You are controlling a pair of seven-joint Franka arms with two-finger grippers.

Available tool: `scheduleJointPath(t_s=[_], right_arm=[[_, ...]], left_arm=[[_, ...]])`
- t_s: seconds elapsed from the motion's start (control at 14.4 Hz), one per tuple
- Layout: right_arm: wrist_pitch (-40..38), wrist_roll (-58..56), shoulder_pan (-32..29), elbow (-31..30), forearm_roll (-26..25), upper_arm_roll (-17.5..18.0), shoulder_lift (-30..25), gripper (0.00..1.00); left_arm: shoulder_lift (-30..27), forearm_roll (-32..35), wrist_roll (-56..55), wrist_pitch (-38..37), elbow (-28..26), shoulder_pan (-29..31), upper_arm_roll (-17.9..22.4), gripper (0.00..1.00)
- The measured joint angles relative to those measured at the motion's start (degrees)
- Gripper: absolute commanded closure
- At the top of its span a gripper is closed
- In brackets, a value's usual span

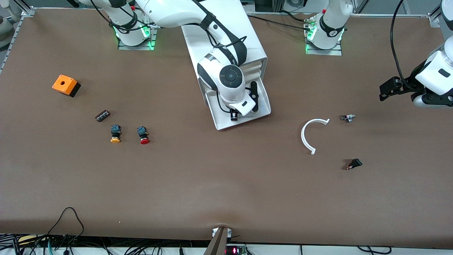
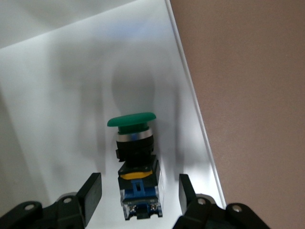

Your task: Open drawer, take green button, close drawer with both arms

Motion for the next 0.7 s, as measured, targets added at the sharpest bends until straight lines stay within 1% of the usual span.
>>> scheduleJointPath(t_s=[0.07, 0.14, 0.21, 0.28, 0.35, 0.56, 0.7], right_arm=[[0.0, -0.2, 0.0, 0.0, 0.0, 0.0, 0.0, 0.54], [0.0, -0.4, 0.0, 0.0, 0.0, -0.1, 0.0, 0.55], [0.0, -0.5, 0.0, 0.0, 0.0, -0.1, 0.0, 0.59], [0.0, -0.5, 0.0, 0.0, 0.0, -0.2, -0.1, 0.60], [0.0, -0.6, 0.0, 0.0, 0.0, -0.3, -0.1, 0.64], [0.0, -0.7, 0.0, 0.0, 0.0, -0.6, -0.2, 0.69], [0.0, -0.7, 0.0, 0.0, 0.0, -0.6, -0.3, 0.71]], left_arm=[[0.0, 0.0, 0.0, 0.0, 0.0, 0.0, -0.1, 0.00], [0.0, 0.0, 0.0, 0.0, 0.0, 0.0, -0.1, 0.00], [0.0, 0.0, 0.0, 0.0, 0.0, 0.0, -0.1, 0.00], [0.0, 0.0, 0.0, 0.0, 0.0, 0.0, -0.1, 0.00], [0.0, 0.0, 0.0, 0.0, 0.0, 0.0, -0.1, 0.00], [0.0, 0.0, 0.0, 0.0, 0.0, 0.0, -0.1, 0.00], [0.0, 0.0, 0.0, 0.0, 0.0, 0.0, -0.1, 0.00]])
